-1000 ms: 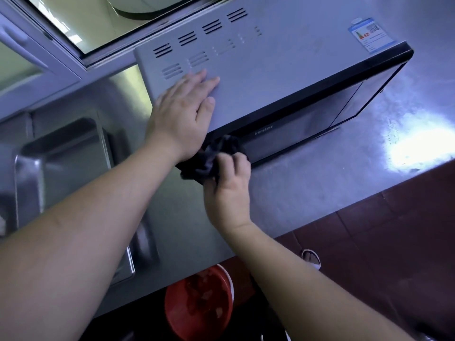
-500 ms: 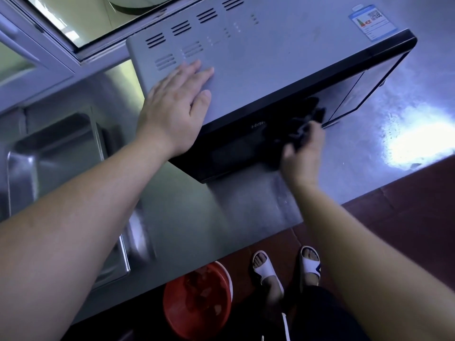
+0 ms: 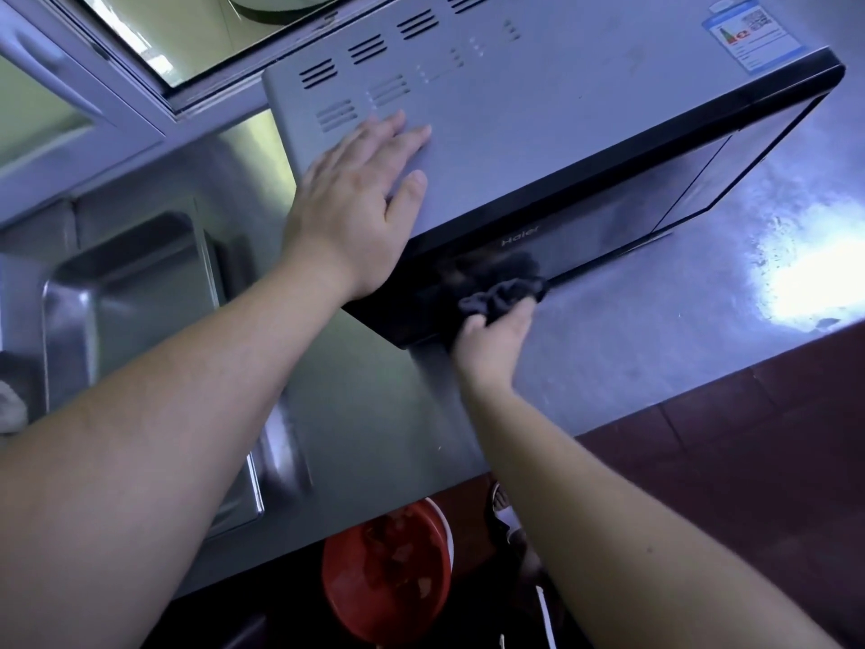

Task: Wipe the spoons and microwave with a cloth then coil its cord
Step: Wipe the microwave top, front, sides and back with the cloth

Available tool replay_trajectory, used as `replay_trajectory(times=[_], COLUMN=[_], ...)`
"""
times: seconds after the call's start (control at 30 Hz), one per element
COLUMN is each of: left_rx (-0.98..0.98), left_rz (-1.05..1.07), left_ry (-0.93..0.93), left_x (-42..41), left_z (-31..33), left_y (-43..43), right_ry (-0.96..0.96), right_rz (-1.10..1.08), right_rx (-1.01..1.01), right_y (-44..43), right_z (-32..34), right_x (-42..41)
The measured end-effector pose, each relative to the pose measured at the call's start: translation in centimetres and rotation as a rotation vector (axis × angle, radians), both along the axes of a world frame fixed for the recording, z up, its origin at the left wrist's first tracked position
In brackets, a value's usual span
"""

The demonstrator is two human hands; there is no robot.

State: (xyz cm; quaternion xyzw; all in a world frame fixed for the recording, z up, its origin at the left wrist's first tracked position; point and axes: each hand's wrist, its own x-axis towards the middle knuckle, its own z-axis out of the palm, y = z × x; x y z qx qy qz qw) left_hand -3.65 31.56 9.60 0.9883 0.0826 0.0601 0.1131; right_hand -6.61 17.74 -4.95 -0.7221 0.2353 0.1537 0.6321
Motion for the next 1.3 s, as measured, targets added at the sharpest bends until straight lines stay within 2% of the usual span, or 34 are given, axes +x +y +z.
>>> replay_trajectory(times=[0.07,0.27,0.33,0.47,0.6,0.67,0.77,0.83,0.93,1.0,1.1,1.2,1.3], left_rx=[0.004,0.008,0.001,-0.019,-0.029,-0.034,-0.03,-0.041,-0.051,-0.035,-0.026,-0.03,-0.023], left_rz=[0.0,0.004,0.005,0.016,0.021,0.019,0.006,0.001,-0.007,-0.004,0.013,0.024,0.019], left_ry=[0.004,0.001,-0.004,0.005,0.014,0.026,0.062,0.079,0.09,0.063,0.052,0.049,0.048], left_x=[0.0,0.0,0.0,-0.1,-0.1,0.0,0.1,0.2,0.3,0.2,0.0,0.0,0.0], left_z=[0.0,-0.1,-0.1,0.0,0.0,0.1,0.2,0.2,0.0,-0.1,-0.2,-0.2,-0.2], left_y=[0.0,-0.1,-0.1,-0.1,0.0,0.0,0.2,0.3,0.6,0.6,0.3,0.3,0.2], right_ry=[0.137,0.434,0.513,0.586,0.525,0.464,0.226,-0.052,-0.567,-0.725,-0.808,-0.754,-0.611], right_rz=[0.016,-0.146,-0.097,-0.067,-0.213,-0.122,-0.005,0.073,0.259,0.401,0.484,0.341,0.219], right_rx=[0.067,0.471,0.606,0.774,0.924,0.858,0.631,0.389,-0.044,-0.27,-0.455,-0.465,-0.502], right_y=[2.7,6.1,5.7,5.3,5.0,3.9,1.6,0.0,-2.5,-3.7,-5.6,-8.3,-10.2], right_z=[1.2,2.4,4.0,7.2,10.4,12.3,13.5,13.9,13.3,12.4,11.5,11.8,12.8], right_x=[-2.2,-3.4,-3.5,-3.2,-2.8,-2.8,-3.5,-3.4,-1.6,-0.2,1.5,4.6,7.5])
